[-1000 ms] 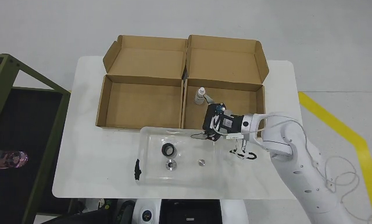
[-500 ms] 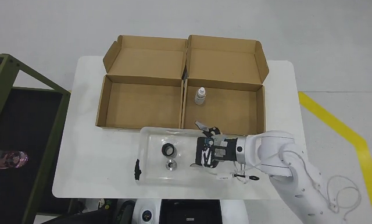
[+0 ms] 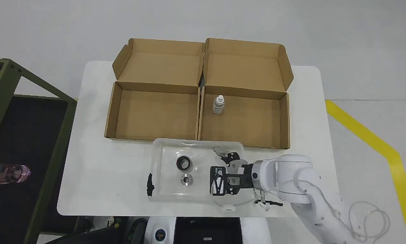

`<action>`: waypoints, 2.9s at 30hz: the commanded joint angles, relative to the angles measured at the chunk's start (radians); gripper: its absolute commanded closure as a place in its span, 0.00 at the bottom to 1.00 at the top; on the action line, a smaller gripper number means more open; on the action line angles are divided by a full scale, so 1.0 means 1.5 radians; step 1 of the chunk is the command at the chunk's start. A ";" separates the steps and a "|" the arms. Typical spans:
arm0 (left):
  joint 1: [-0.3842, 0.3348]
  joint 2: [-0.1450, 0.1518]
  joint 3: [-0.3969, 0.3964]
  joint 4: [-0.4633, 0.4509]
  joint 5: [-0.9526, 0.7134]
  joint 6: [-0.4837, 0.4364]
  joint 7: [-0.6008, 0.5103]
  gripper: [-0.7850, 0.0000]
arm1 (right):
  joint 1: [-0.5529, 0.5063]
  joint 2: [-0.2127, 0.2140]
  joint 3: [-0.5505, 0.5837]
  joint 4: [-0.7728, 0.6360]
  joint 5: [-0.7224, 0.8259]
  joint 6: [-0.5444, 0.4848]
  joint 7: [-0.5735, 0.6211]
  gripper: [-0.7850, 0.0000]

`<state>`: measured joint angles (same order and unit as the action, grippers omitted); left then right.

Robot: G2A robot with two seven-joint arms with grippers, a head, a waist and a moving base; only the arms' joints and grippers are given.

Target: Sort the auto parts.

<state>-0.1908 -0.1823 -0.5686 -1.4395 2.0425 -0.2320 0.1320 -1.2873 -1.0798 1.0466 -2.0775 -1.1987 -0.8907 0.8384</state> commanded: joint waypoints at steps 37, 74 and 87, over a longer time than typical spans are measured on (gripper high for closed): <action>0.000 0.000 0.000 0.000 0.000 0.000 0.000 0.00 | 0.070 0.012 -0.171 0.031 -0.142 0.077 0.138 0.75; 0.000 0.000 0.000 0.000 0.000 0.000 0.000 0.00 | 0.010 0.049 -0.033 -0.058 -0.211 0.157 -0.251 1.00; 0.000 0.000 0.000 0.000 0.000 0.000 0.000 0.00 | -0.047 0.062 0.076 -0.066 -0.240 0.201 -0.396 1.00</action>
<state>-0.1908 -0.1823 -0.5686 -1.4395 2.0425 -0.2320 0.1320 -1.3555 -0.9878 1.1497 -2.1756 -1.5633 -0.5912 0.2486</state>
